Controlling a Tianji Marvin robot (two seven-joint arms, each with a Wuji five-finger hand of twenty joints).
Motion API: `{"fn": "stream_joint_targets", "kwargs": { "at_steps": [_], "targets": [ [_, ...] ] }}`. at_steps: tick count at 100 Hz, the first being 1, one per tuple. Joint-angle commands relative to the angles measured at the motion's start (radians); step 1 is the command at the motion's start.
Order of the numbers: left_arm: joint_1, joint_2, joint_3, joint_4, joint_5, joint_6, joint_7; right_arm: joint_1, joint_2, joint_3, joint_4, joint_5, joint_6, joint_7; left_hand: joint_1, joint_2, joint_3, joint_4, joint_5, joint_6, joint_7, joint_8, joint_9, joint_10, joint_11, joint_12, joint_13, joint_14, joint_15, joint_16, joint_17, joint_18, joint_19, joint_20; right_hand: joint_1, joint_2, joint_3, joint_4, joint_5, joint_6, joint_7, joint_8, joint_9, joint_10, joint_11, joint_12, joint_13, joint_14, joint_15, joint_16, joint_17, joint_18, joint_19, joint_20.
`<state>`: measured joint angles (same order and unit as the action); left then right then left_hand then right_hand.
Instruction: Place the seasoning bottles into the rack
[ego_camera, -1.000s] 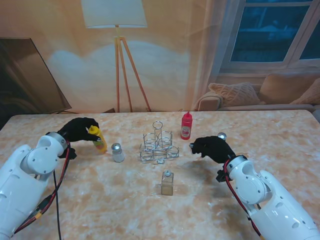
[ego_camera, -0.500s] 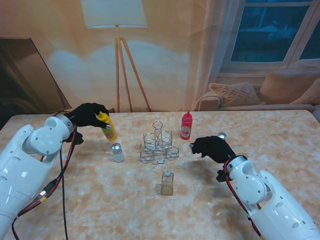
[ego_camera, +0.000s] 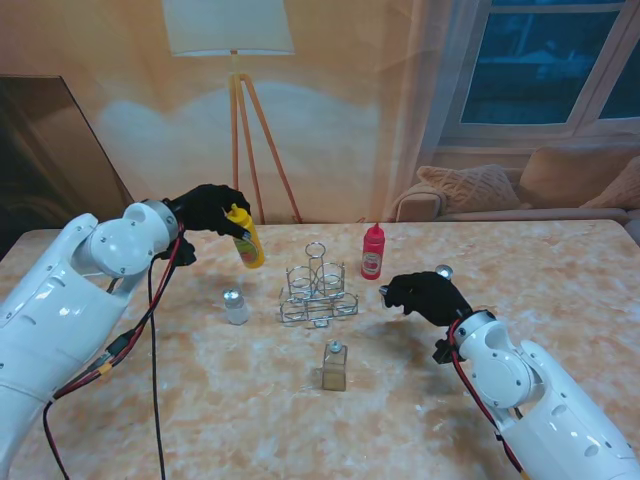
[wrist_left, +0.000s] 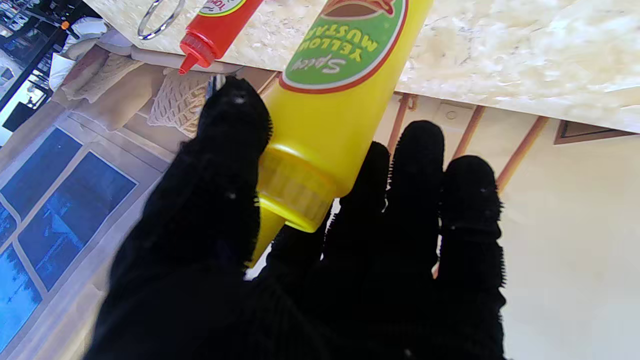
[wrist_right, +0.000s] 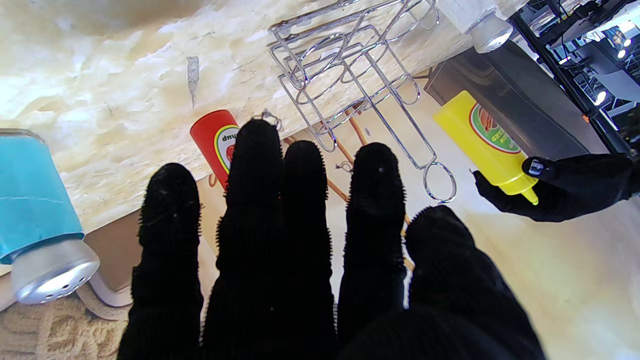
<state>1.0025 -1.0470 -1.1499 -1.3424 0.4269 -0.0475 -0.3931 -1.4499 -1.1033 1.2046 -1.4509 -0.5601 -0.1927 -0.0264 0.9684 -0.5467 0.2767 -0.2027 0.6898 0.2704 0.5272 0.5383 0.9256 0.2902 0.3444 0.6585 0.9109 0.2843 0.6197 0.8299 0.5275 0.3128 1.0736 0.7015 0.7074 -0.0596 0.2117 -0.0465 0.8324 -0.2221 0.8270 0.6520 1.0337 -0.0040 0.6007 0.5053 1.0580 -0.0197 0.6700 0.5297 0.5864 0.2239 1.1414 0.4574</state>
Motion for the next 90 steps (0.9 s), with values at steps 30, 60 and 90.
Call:
{"fn": "stream_joint_targets", "kwargs": {
  "at_steps": [30,60,90],
  "targets": [
    [-0.093,-0.037,0.104,0.028,-0.062,0.045,0.000,-0.009,-0.004,-0.001,-0.003,-0.001,0.001,0.015,0.175,0.110,0.143,0.059,0.118,-0.131,0.228,0.044,0.086,-0.069,0.092,0.052,0.007,-0.027,0.001,0.014,-0.012,-0.007,-0.005,0.017,0.018,0.008,-0.007,-0.013,0.012,0.001,0.010,0.007,0.034,-0.005,0.017,0.035,0.015,-0.009,0.018,0.035,-0.006,0.008,0.018,0.001],
    [-0.159,-0.063,0.205,0.071,-0.115,0.088,0.021,-0.006,-0.004,-0.003,-0.001,0.000,0.004,0.015,0.170,0.104,0.155,0.056,0.120,-0.131,0.234,0.036,0.088,-0.070,0.091,0.050,0.008,-0.026,-0.002,0.011,-0.013,-0.007,-0.009,0.014,0.018,0.008,-0.007,-0.012,0.012,0.000,0.010,0.007,0.035,-0.005,0.017,0.035,0.015,-0.009,0.017,0.034,-0.005,0.009,0.018,0.001],
    [-0.213,-0.083,0.291,0.108,-0.147,0.105,0.023,-0.006,-0.004,-0.002,-0.001,0.000,0.003,0.013,0.163,0.102,0.167,0.053,0.118,-0.133,0.240,0.030,0.086,-0.072,0.089,0.049,0.004,-0.028,-0.005,0.009,-0.017,-0.009,-0.013,0.010,0.018,0.008,-0.007,-0.013,0.011,0.000,0.010,0.007,0.034,-0.005,0.017,0.035,0.015,-0.008,0.018,0.035,-0.006,0.008,0.017,0.001]
  ]
}}
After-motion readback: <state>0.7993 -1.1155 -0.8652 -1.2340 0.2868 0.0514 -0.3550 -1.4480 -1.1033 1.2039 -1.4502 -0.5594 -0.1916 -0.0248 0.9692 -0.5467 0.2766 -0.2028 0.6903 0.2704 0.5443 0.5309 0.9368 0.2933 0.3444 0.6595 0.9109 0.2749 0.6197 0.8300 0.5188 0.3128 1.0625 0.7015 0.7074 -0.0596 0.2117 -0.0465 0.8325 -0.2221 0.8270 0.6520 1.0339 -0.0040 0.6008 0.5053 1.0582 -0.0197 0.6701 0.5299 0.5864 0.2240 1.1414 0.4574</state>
